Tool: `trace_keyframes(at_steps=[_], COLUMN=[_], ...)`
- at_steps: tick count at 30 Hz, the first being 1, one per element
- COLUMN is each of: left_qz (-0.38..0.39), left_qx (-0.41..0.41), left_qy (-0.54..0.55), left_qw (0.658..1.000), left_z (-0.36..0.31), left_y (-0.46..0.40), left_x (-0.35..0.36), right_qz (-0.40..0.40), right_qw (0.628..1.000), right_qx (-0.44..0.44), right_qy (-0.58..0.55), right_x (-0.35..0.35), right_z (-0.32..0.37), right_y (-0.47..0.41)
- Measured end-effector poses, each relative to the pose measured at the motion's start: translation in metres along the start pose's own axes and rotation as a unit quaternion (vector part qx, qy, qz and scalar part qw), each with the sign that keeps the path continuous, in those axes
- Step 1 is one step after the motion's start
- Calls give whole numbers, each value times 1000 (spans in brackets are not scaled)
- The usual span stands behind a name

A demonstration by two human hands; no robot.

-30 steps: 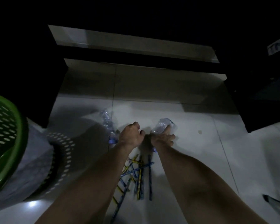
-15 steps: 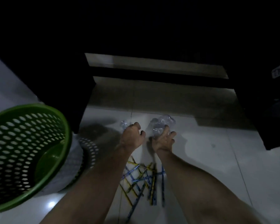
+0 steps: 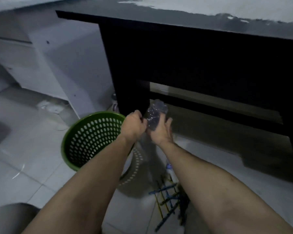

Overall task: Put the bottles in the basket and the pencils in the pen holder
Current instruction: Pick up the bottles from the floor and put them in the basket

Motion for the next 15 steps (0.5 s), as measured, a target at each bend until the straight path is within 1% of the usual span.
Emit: trace_keyframes(at_steps=[4,7,10,12,15], left_qz=[-24,-34,-37,-32,-21], left_qx=[-49,-93,-129,-145,-170], left_qy=[-10,-37,-72,-100,-152], left_qw=[998,994,988,984,973], left_z=[51,95,136,162,197], left_y=[-8,-11,-11,-9,-5], left_x=[-43,-63,-75,-80,-87], right_qz=[45,85,118,131,174], right_qw=[995,988,982,977,969], right_qx=[-93,-128,-147,-156,-137], right_qy=[-10,12,29,60,106], right_x=[32,59,88,108,138], right_z=[54,76,90,94,91], right_y=[10,18,26,29,31])
Point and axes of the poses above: each hand's wrist, its own y-axis away from the middle knuckle, its own x-axis out of the palm, z = x × y, the point moved 5 cm from there along -y, towards the middle knuckle, and after that the axes turned 7 degrees about -z, right-handed, at the moved point
